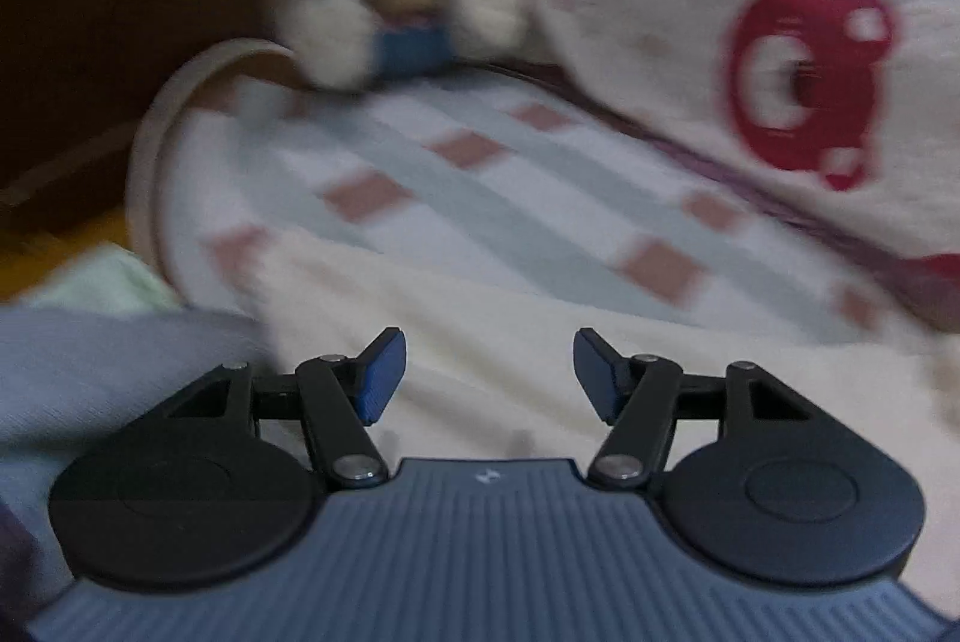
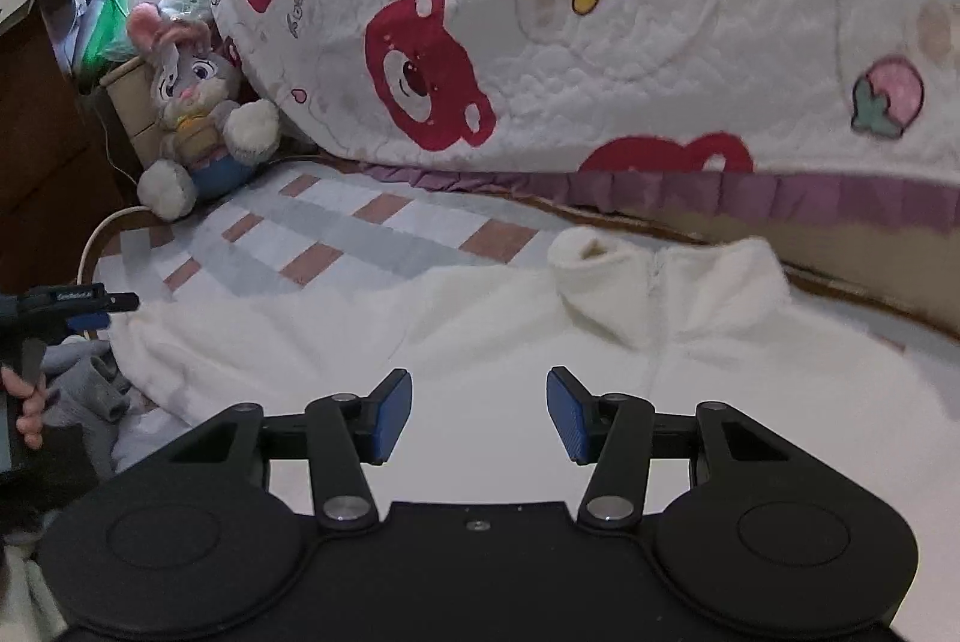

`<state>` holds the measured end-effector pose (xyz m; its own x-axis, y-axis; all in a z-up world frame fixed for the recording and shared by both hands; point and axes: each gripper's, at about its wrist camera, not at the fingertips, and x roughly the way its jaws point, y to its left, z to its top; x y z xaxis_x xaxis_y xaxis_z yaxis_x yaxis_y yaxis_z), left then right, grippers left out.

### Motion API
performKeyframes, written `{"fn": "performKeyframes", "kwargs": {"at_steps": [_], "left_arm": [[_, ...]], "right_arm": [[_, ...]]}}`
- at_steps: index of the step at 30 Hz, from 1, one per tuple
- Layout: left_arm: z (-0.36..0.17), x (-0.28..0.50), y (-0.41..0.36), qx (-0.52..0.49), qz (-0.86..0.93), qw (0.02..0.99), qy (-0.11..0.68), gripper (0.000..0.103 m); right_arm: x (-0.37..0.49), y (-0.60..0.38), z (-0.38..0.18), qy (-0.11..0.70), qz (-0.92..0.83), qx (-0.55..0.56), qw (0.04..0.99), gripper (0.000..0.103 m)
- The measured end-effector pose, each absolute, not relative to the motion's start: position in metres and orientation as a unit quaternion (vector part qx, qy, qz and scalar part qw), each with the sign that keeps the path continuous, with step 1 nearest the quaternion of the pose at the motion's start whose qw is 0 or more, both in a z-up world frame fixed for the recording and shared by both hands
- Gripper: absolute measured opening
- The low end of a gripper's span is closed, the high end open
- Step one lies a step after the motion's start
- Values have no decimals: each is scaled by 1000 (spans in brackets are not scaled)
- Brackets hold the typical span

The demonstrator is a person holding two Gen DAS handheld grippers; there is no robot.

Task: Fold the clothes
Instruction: 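Grasp the fleece sleeve cuff with the left tool and lift it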

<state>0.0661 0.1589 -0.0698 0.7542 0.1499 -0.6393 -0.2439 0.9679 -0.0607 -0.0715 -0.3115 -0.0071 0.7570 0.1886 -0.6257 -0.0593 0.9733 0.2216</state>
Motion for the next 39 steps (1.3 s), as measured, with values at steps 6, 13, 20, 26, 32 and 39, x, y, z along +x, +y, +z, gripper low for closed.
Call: {"fn": "performKeyframes", "kwargs": {"at_steps": [6,13,20,26,32,39], "left_arm": [[-85,122,179,-26,142,919,367,64],[-117,126,237,-71,173,895,404,69],[-145,138,261,-166,160,887,401,83],[-145,135,262,-156,159,896,385,10],[-91,108,233,-131,179,930,293,9],[-61,84,161,-131,75,953,264,9]], "right_arm": [[-60,-307,-36,385,54,56,920,55],[-52,-301,-53,397,103,18,912,55],[-48,-301,-74,423,129,-1,897,20],[-42,-313,-83,436,119,-32,892,18],[-26,-331,-89,441,87,-67,891,21],[13,-345,-79,440,51,-97,891,35]]}}
